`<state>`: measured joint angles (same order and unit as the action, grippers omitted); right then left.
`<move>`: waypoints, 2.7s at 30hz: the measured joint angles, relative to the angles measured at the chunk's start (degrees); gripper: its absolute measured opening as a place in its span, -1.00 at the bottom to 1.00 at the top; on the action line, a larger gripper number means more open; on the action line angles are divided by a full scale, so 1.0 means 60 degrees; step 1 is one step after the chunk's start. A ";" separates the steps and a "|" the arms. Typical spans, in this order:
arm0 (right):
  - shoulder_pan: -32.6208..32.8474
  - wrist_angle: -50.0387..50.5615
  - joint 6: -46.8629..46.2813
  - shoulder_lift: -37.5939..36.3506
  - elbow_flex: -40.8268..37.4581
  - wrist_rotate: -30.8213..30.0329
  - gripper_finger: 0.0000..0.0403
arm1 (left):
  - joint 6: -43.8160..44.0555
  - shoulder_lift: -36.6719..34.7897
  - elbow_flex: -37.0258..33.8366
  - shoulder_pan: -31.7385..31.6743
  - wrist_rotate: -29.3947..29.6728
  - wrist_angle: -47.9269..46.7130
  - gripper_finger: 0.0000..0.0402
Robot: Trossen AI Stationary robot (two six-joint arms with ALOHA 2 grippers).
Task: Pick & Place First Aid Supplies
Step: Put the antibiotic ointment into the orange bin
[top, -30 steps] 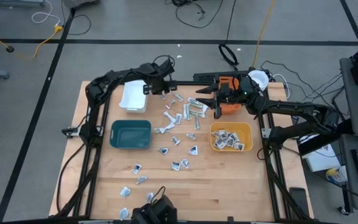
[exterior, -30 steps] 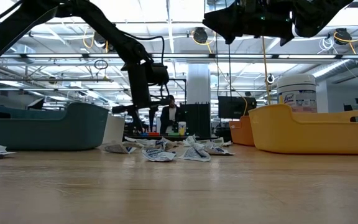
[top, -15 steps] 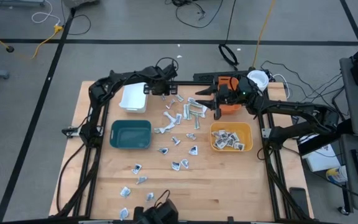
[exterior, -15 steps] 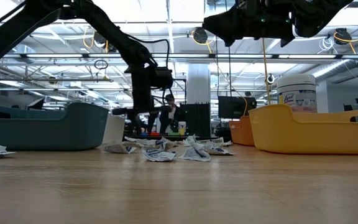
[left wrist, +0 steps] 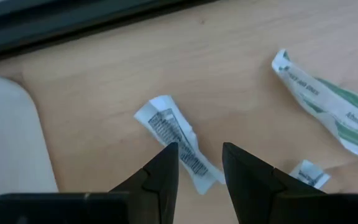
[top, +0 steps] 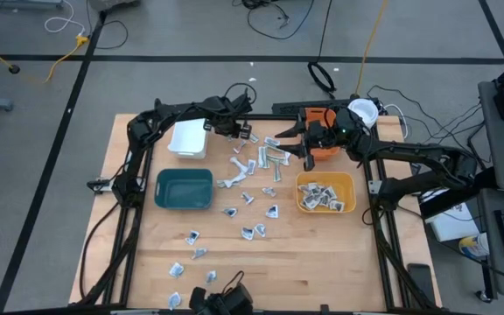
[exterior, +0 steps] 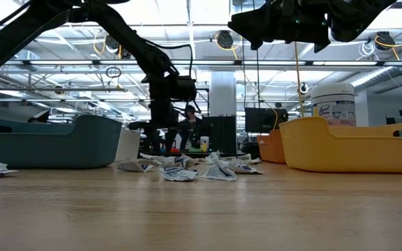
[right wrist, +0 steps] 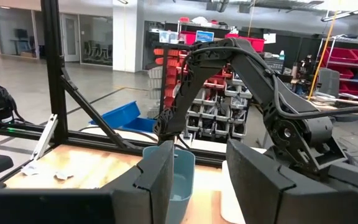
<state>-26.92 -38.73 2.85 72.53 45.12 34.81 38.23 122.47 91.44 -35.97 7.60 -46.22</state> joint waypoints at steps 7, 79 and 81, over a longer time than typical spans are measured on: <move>0.0000 -0.0010 0.0002 0.0000 0.0000 0.0002 -0.30 | 0.0120 -0.0002 0.0000 -0.0010 0.0098 -0.0117 -0.36; 0.0840 0.2353 -0.1643 0.0098 0.1482 -0.3559 -0.30 | -0.9255 -0.4975 -0.0455 0.1826 -0.6867 0.2807 -1.00; 0.0931 0.2442 -0.1788 0.0095 0.1489 -0.3540 -0.30 | -0.9228 -0.4968 -0.0458 0.2015 -0.6814 0.2900 -1.00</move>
<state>-21.33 -24.08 -7.88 73.10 54.05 13.57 -17.14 92.66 88.69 -23.88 -33.29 -28.81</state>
